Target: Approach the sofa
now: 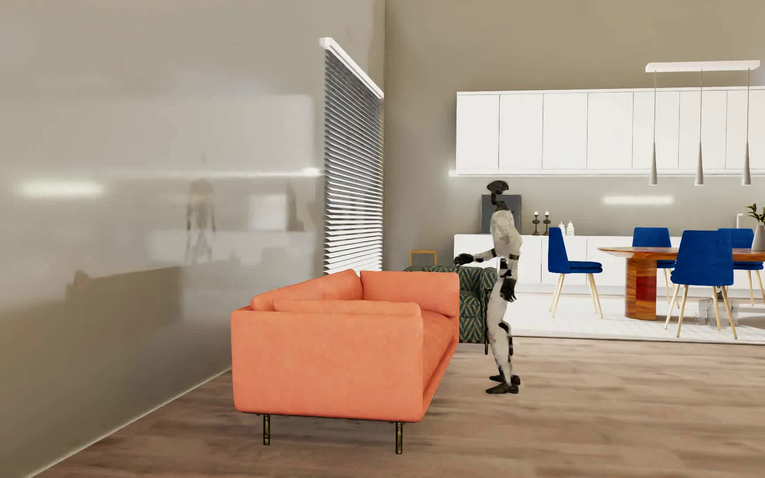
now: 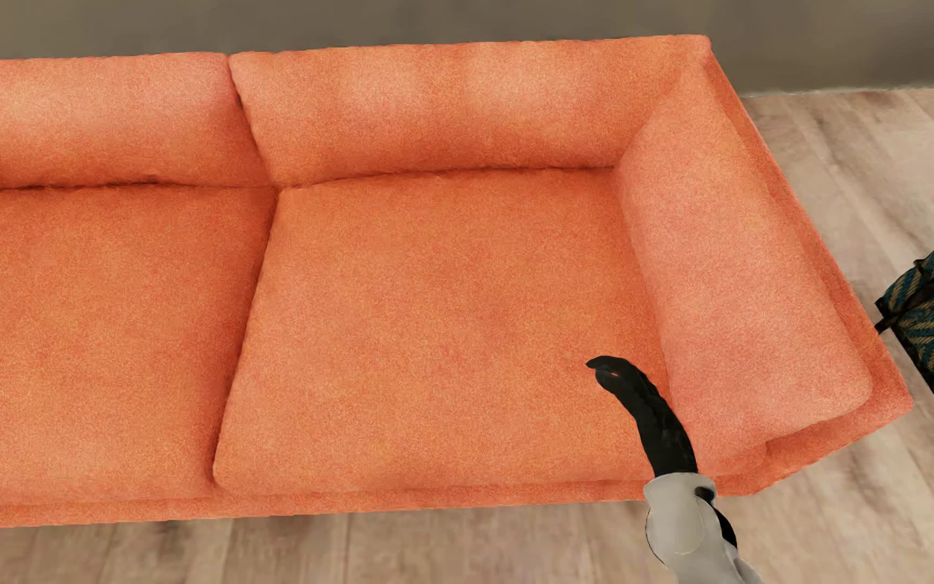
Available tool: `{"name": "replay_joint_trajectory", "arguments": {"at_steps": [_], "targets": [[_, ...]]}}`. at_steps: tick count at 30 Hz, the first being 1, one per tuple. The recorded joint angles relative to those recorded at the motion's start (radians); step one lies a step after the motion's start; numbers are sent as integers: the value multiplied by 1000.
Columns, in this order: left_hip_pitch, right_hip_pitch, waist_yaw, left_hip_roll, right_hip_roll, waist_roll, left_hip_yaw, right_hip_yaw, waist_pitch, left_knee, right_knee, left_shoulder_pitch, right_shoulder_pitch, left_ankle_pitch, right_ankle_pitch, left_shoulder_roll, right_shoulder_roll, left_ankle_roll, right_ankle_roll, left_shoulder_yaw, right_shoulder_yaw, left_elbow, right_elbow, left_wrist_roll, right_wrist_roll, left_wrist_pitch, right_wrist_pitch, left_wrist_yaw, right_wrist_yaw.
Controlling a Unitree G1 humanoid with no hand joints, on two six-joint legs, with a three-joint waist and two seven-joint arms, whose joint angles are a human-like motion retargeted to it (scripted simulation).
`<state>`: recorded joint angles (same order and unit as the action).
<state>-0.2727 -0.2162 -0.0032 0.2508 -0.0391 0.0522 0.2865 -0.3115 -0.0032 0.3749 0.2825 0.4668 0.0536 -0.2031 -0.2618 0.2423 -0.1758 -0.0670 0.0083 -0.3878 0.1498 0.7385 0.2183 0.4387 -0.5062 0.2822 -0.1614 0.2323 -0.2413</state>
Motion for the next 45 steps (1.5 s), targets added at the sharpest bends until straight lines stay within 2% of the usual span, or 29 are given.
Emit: {"name": "replay_joint_trajectory", "arguments": {"at_steps": [2, 5, 6, 10, 13, 15, 17, 20, 22, 24, 27, 32, 34, 38, 45], "targets": [[19, 8, -3, -34, -27, -8, -15, -24, -3, -56, -1, -60, 45, 28, 1, -15, 23, -9, 12, 19, -64, 8, 73, 0, -20, 9, 75, 7, 5], [2, 26, -8, -74, -66, -19, -51, -65, -1, -39, -5, -212, 120, 21, -2, -24, 60, 10, 31, 34, -129, -34, 250, 22, -50, -1, 166, 36, 35], [-2, 29, -8, -85, -78, -23, -61, -75, 0, -31, -4, -266, 148, 15, -2, -21, 60, 15, 37, 38, -138, -59, 314, 35, -66, -10, 183, 40, 52], [-2, 28, -14, -117, -115, -36, -61, -79, 6, -20, 15, -444, 226, -2, -5, -41, 63, 40, 62, 36, -148, -202, 540, 112, -142, -68, 319, 47, 155], [0, 8, -31, -128, -135, -45, -33, -47, 13, -5, 46, -504, 270, -21, -13, -42, 66, 57, 77, 27, -168, -311, 612, 138, -177, -105, 372, 29, 191], [1, -21, -43, -130, -149, -50, 2, -7, 19, 13, 85, -519, 284, -39, -23, -34, 69, 69, 89, 19, -184, -337, 608, 140, -186, -110, 372, 5, 218], [16, -43, -50, -131, -155, -55, 47, 42, 21, 19, 109, -517, 288, -54, -23, -27, 77, 79, 99, 7, -213, -305, 576, 125, -183, -93, 346, -19, 212], [45, -55, -53, -132, -150, -58, 119, 115, 19, 12, 98, -500, 262, -69, -13, -29, 89, 93, 117, -19, -240, -150, 510, 94, -184, -13, 297, -69, 158], [60, -63, -53, -128, -143, -58, 166, 158, 16, 9, 88, -474, 231, -79, 1, -40, 86, 99, 126, -38, -225, -16, 474, 72, -207, 49, 276, -95, 141], [72, -71, -51, -123, -134, -57, 204, 193, 12, 6, 79, -434, 191, -88, 17, -43, 92, 103, 135, -71, -209, 89, 445, 57, -187, 74, 269, -116, 153], [88, -71, -40, -117, -125, -54, 243, 224, 8, 2, 65, -359, 159, -96, 38, -47, 84, 106, 140, -106, -175, 160, 430, 23, -189, 67, 234, -103, 164], [90, -55, -11, -113, -130, -50, 249, 227, 3, 35, 58, -315, 140, -119, 38, -38, 85, 106, 149, -92, -130, 135, 472, -19, -196, 56, 246, -70, 186], [89, -50, 0, -117, -139, -49, 240, 216, 2, 47, 70, -339, 139, -124, 31, -28, 75, 107, 150, -97, -124, 117, 503, -16, -201, 47, 261, -65, 198], [80, -46, 10, -128, -161, -49, 210, 186, 3, 68, 101, -422, 144, -133, 17, -25, 57, 110, 150, -104, -123, 64, 527, 4, -207, 19, 299, -67, 165], [64, -42, 18, -141, -184, -51, 176, 133, 9, 83, 115, -446, 201, -130, 13, -16, 15, 116, 143, -55, -136, -79, 504, 36, -179, -43, 304, -55, 175]]}}
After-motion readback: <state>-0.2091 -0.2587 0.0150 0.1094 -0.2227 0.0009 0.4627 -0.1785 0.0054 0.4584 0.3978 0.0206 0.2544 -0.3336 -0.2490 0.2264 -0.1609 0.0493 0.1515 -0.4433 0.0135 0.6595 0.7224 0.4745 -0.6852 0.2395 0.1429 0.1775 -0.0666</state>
